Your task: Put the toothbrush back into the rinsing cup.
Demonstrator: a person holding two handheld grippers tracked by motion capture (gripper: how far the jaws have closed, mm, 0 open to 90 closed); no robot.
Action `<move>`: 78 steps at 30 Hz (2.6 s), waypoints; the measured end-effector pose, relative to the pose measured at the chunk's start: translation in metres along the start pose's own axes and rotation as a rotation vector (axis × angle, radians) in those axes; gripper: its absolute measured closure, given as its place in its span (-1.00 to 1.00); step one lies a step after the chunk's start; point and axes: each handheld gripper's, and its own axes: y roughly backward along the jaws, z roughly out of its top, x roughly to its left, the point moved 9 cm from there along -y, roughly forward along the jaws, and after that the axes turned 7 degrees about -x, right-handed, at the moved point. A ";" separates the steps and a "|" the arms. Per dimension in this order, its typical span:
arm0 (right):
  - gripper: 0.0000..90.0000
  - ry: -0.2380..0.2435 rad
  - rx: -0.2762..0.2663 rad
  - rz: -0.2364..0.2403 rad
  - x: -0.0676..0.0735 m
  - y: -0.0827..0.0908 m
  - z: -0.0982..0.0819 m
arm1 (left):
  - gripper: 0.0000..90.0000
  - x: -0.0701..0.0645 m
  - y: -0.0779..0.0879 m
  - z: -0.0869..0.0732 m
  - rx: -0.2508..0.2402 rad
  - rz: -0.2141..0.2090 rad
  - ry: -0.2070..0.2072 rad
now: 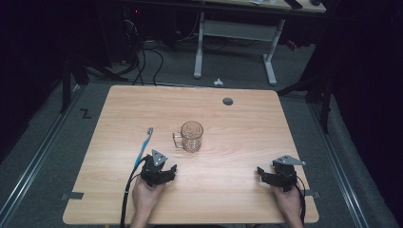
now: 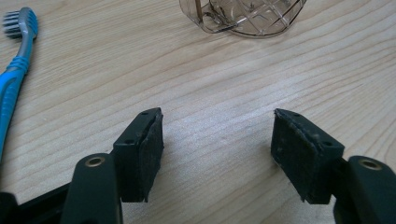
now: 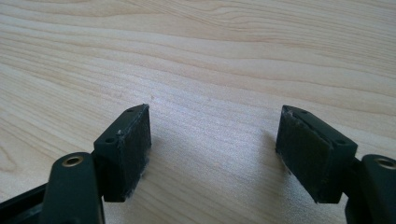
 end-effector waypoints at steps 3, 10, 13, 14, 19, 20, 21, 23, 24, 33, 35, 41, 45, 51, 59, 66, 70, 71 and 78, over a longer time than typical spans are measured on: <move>-0.41 0.001 0.000 -0.001 0.000 0.000 0.000 | -0.23 0.000 0.000 0.000 0.001 0.000 0.000; -0.41 -0.003 0.000 -0.001 0.000 0.000 0.000 | -0.24 0.000 0.000 0.000 0.002 -0.002 0.002; -0.41 0.000 0.000 -0.001 0.000 0.000 0.000 | -0.25 0.000 0.000 0.000 0.002 -0.003 0.003; -0.41 0.000 0.000 -0.001 0.000 0.000 0.000 | -0.25 0.000 0.000 0.000 0.002 -0.003 0.002; -0.41 0.000 0.000 0.000 0.000 0.000 0.000 | -0.26 0.000 0.000 0.000 0.003 0.003 0.008; -0.41 0.000 0.000 -0.001 0.000 0.000 0.000 | -0.26 0.000 0.000 0.000 0.003 0.003 0.007; -0.41 0.000 0.000 0.000 0.000 0.000 0.000 | -0.27 0.000 0.000 0.000 0.003 0.004 0.007; -0.41 0.000 0.000 0.000 0.000 0.000 0.000 | -0.27 0.000 0.000 0.000 0.003 0.004 0.007; -0.41 0.000 0.000 0.000 0.000 0.000 0.000 | -0.27 0.000 0.000 0.000 0.003 0.004 0.007; -0.41 -0.001 0.001 0.000 0.000 0.000 0.000 | -0.24 -0.001 0.002 0.000 -0.005 0.006 0.015; -0.41 -0.001 0.000 0.000 0.000 0.000 0.000 | -0.22 -0.001 0.002 0.000 -0.010 0.006 0.015; -0.41 0.000 0.000 0.000 0.000 0.000 0.000 | -0.21 0.000 0.008 -0.001 -0.018 0.008 0.013; -0.41 0.000 0.000 0.000 0.000 0.000 0.000 | -0.21 0.001 0.012 -0.001 -0.018 0.010 0.018; -0.41 0.000 0.000 0.000 0.000 0.000 0.000 | -0.21 0.002 0.017 -0.001 -0.020 0.005 0.016; -0.41 0.000 0.000 0.000 0.000 0.000 0.000 | -0.17 0.009 0.025 -0.002 -0.020 0.013 0.016; -0.41 0.001 0.000 0.001 0.000 0.000 0.000 | -0.18 0.022 0.037 -0.006 -0.018 0.030 0.056; -0.41 0.000 0.000 0.001 0.000 0.000 0.000 | -0.20 0.026 0.042 -0.005 -0.018 0.035 0.065; -0.41 0.001 0.000 0.001 0.000 0.000 0.000 | -0.20 0.028 0.044 -0.005 -0.019 0.038 0.066; -0.41 0.003 0.000 0.002 0.000 0.000 0.000 | -0.20 0.038 0.053 -0.008 0.005 0.069 0.068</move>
